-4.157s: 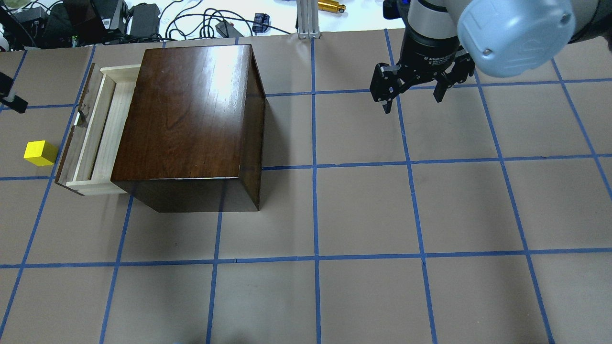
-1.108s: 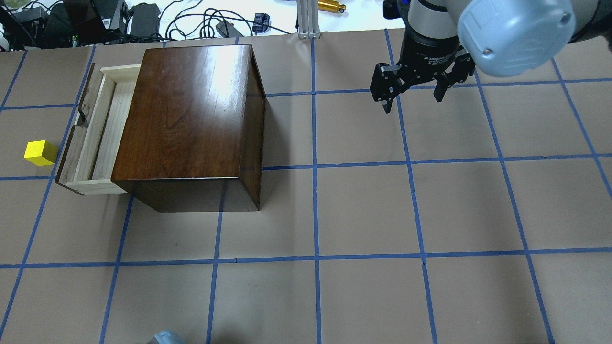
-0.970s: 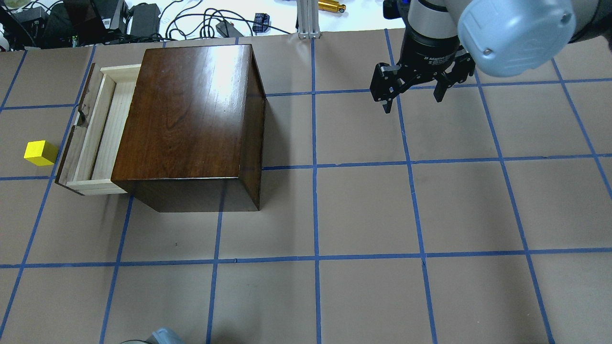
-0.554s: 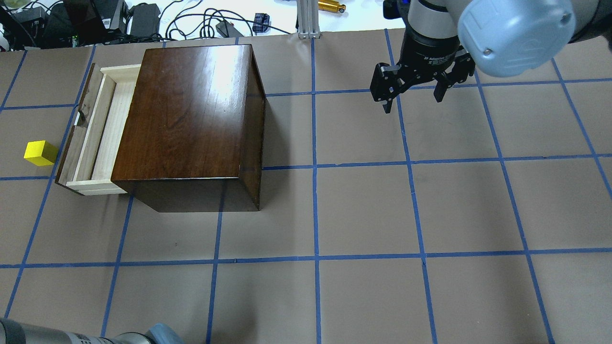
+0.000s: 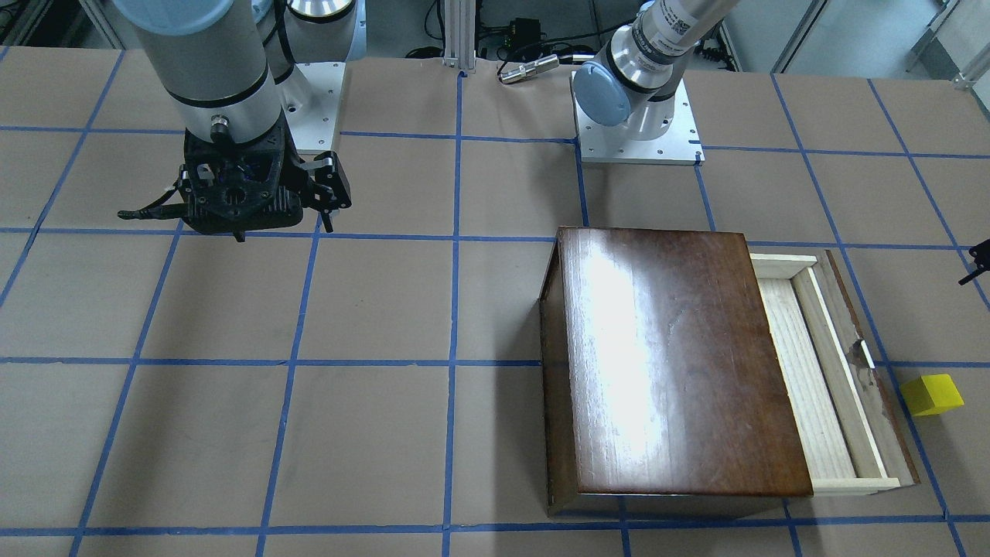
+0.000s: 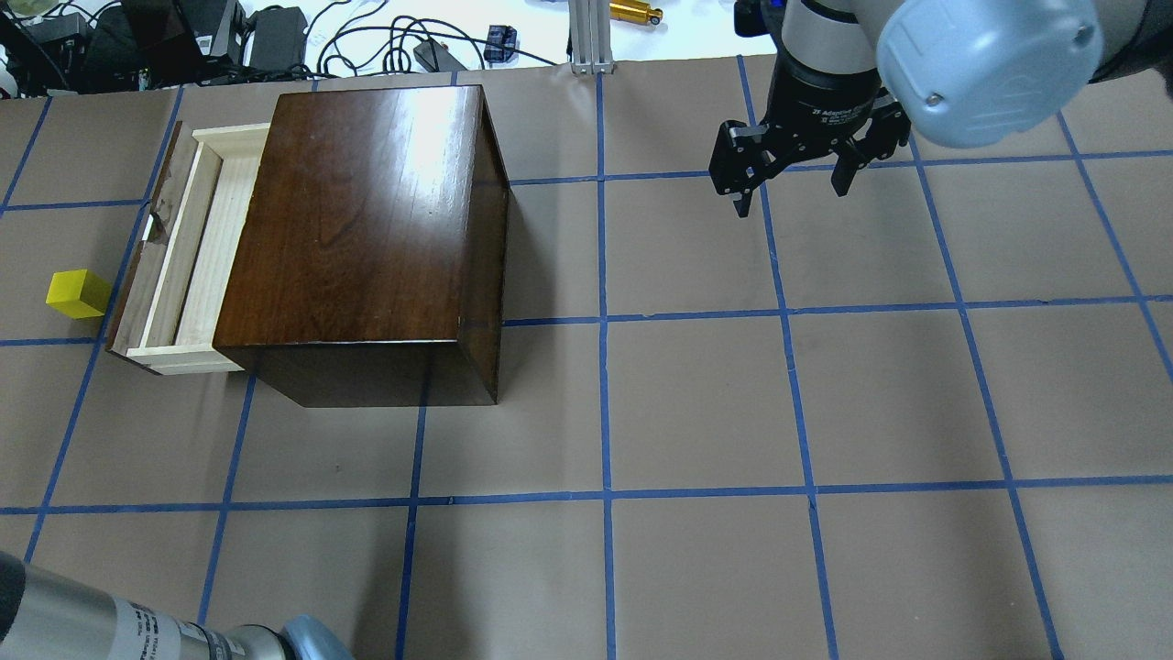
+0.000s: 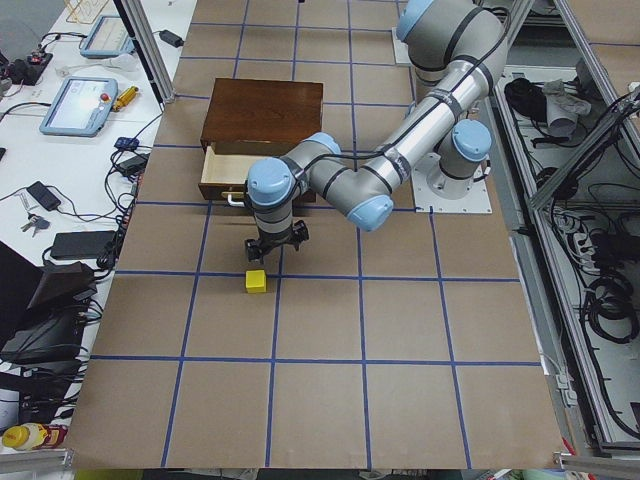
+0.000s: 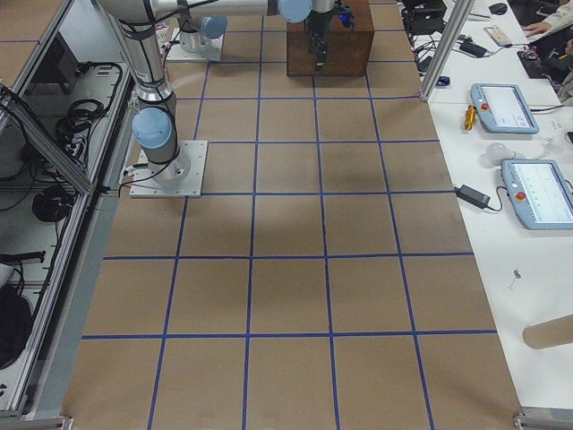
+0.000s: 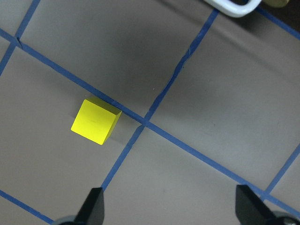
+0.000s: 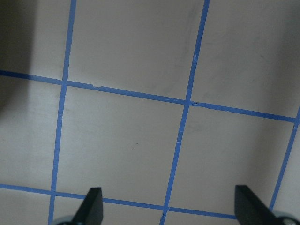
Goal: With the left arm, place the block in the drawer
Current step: 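Move the left gripper down over the yellow cube, then close the left gripper on the yellow cube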
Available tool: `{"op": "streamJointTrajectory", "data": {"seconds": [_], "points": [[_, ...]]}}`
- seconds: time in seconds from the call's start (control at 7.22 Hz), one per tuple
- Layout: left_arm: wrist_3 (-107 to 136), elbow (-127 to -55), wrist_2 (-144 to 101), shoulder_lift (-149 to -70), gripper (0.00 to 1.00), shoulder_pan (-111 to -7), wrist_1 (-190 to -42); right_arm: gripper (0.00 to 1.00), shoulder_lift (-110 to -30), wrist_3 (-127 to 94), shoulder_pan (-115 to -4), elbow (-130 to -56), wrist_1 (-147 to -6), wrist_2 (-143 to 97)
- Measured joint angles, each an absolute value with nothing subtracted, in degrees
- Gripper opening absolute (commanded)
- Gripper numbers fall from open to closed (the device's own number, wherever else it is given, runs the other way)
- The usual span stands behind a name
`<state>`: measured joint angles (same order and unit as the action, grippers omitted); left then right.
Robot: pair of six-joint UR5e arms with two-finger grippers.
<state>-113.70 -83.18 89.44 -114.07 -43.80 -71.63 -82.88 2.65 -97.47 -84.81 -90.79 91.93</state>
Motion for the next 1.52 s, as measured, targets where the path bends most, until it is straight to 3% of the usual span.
{"op": "streamJointTrajectory", "data": {"seconds": [0.55,1.52], "points": [[-120.8,-80.4,89.3,-121.7,1.0,-44.9,-66.7,1.0,-82.9,2.7,-97.5,-84.8,-90.8,91.9],[-126.5,-80.8,87.8,-127.8,1.0,-46.4,-60.9,1.0,-82.9,2.7,-97.5,-84.8,-90.8,91.9]]}}
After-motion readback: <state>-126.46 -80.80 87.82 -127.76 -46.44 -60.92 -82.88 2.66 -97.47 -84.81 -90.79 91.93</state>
